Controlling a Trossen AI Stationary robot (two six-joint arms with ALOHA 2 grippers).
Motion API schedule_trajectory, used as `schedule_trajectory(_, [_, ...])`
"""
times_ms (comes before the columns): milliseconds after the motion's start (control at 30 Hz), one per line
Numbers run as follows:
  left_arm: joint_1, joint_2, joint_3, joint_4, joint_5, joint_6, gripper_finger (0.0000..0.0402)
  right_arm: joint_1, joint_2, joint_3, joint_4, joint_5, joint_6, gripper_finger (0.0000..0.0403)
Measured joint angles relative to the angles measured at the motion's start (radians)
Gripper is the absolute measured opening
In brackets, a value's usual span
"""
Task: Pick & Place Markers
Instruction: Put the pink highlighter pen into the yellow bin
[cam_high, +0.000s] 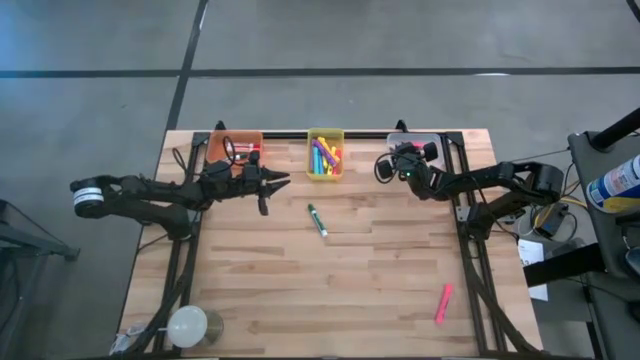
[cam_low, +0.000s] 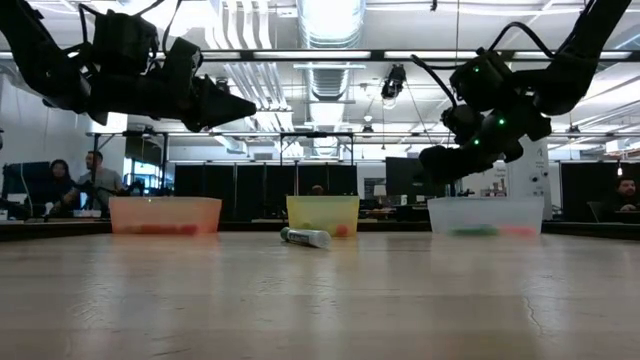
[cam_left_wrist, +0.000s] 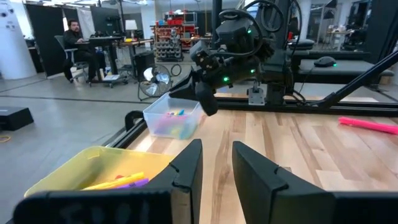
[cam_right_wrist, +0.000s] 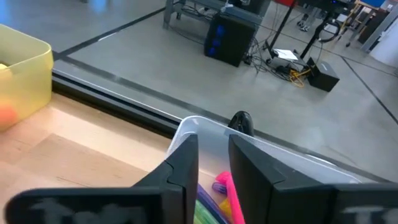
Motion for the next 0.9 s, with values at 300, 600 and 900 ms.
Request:
schedule_trajectory(300, [0.000, 0.000, 0.000, -0.016, -0.054, 0.000, 0.0083, 0.048, -0.023, 0.012, 0.002, -0.036, -0.017, 0.0020])
schedule_trajectory(600, [0.000, 0.000, 0.000, -0.015, -0.054, 0.003, 0.0067, 0.079, -0.061, 0.038, 0.003, -0.324, -0.011, 0.0009])
schedule_trajectory(900, [0.000, 0.000, 0.000, -0.021, -0.054, 0.011, 0.0011, 0.079, -0.058, 0.053, 0.001, -0.372, -0.011, 0.0008])
